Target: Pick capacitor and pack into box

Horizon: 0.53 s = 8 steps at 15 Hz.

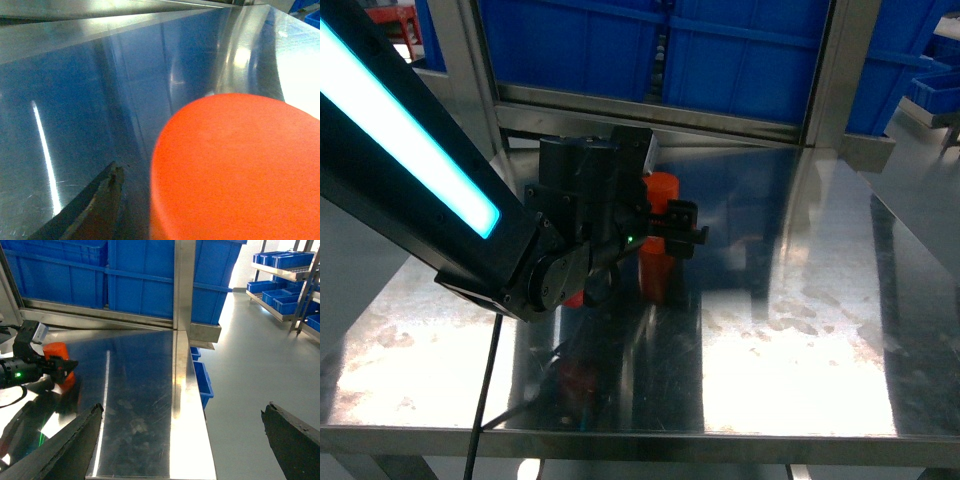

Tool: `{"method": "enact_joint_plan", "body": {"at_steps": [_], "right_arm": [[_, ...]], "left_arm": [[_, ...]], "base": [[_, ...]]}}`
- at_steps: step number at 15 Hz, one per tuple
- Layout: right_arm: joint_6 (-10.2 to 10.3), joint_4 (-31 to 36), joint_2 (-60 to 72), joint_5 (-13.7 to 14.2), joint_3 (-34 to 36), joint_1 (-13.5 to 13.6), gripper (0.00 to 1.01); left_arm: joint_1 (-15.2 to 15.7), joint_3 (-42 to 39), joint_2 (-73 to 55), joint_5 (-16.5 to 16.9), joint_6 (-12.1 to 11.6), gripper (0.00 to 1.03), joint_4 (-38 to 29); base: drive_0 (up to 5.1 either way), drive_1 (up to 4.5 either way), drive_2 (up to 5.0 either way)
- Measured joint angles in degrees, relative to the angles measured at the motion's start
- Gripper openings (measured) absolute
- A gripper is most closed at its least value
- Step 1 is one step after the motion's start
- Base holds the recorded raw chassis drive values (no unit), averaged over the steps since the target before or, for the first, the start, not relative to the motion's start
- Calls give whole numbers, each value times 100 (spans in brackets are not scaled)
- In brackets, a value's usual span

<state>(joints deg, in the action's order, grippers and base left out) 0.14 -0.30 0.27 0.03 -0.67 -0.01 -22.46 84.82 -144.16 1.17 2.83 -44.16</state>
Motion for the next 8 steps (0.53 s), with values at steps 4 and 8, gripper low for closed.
{"method": "enact_joint_plan", "body": {"at_steps": [4, 8], "right_arm": [[0, 2, 0, 0, 0, 0, 98], [0, 0, 0, -2, 0, 0, 98]], "left_arm": [[72, -387, 125, -136, 208, 44, -975], [708, -2824, 2024, -570, 153, 44, -2806]], "base": [[0, 0, 0], [0, 0, 0]]}}
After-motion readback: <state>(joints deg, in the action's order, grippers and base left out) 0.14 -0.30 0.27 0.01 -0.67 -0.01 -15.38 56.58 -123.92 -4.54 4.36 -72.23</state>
